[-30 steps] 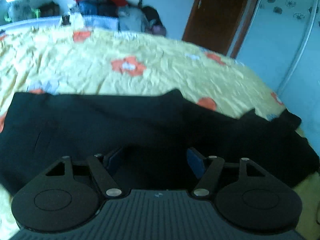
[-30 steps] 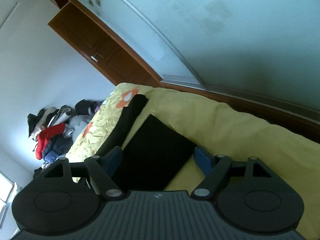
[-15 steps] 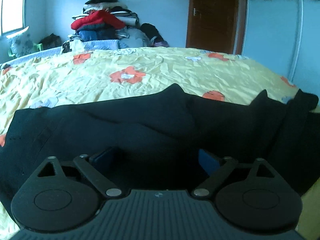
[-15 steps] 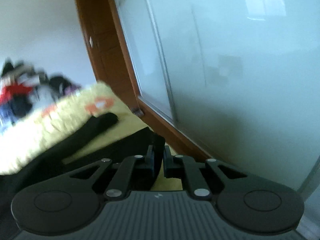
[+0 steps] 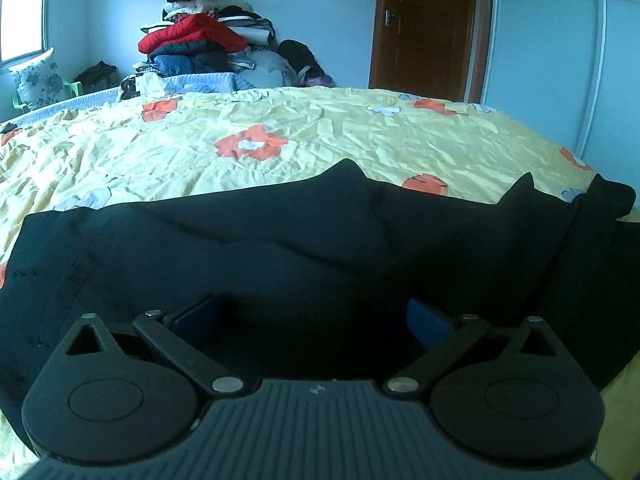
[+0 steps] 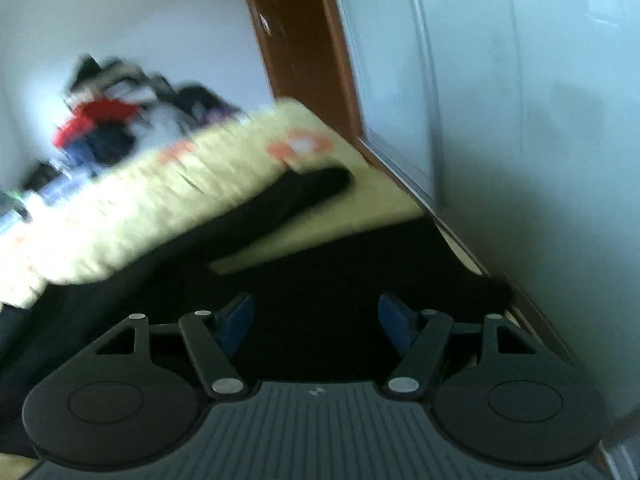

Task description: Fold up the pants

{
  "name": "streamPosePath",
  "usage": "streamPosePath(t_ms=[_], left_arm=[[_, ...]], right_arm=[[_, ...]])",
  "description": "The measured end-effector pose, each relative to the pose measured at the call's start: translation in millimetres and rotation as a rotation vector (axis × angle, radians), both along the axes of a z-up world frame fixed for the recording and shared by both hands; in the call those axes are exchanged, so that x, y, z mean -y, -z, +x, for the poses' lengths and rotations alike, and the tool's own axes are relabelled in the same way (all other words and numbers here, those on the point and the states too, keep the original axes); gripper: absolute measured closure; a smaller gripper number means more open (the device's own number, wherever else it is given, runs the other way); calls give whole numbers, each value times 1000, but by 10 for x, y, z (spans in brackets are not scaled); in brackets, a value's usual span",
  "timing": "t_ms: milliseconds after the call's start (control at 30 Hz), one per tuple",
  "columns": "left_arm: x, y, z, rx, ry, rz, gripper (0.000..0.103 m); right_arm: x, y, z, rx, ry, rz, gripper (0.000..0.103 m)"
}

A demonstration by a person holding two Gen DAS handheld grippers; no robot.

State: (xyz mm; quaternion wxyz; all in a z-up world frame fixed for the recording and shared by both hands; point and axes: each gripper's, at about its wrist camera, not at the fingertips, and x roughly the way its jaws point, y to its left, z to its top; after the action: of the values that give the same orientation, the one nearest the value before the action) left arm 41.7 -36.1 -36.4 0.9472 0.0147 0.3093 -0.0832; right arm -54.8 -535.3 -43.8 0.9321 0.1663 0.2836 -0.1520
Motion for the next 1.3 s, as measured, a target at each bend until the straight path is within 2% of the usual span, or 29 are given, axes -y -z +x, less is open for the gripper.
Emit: streamPosePath(t_ms=[33, 100, 133, 233, 400, 467, 633, 667, 700, 733, 833, 867, 1100, 1200, 1300], left_arm=[[-1, 1, 0, 0, 1, 0, 0], [-1, 2, 1, -1, 1, 0, 0], [-1, 2, 1, -1, 0, 0, 0], [-3, 2, 1, -1, 0, 0, 0], [-7, 2, 4, -1, 1, -3, 0], [-7, 1, 3, -1, 1, -2, 0], [-9, 3, 7, -2, 1, -5, 0], [-9, 3, 8, -2, 1, -5, 0], [-9, 3, 8, -2, 1, -5, 0], [-10, 2, 7, -2, 1, -5, 0], [-8, 5, 3, 1, 8, -14, 1], [-11, 4, 3, 3, 14, -21, 2], [-38, -12, -16, 14, 34, -43, 2], [-63, -48, -44, 21, 54, -60, 4], [-35, -146, -94, 36, 78, -70, 4]], right_arm=[[1, 15, -22, 19, 24, -38, 34], [5, -46, 11, -21, 133, -82, 33], [-30, -104, 19, -6, 149, -101, 32], [-197, -300, 151, 58, 42, -126, 28], [-489, -534, 776, 37, -85, -277, 27], [-452, -519, 1166, 2, -101, -288, 27], [-298, -330, 1853, -106, -83, -261, 27], [-275, -243, 1859, -126, -85, -256, 28], [-230, -151, 1932, -154, -87, -255, 36], [-200, -87, 1955, -175, -84, -257, 54], [-153, -85, 1764, -113, -54, -229, 86], [-138, -116, 1672, -86, -45, -232, 88], [-60, -409, 971, 57, 34, -234, 91], [51, -498, 615, 107, 83, -168, 91], [154, -439, 287, 95, 109, -68, 91]])
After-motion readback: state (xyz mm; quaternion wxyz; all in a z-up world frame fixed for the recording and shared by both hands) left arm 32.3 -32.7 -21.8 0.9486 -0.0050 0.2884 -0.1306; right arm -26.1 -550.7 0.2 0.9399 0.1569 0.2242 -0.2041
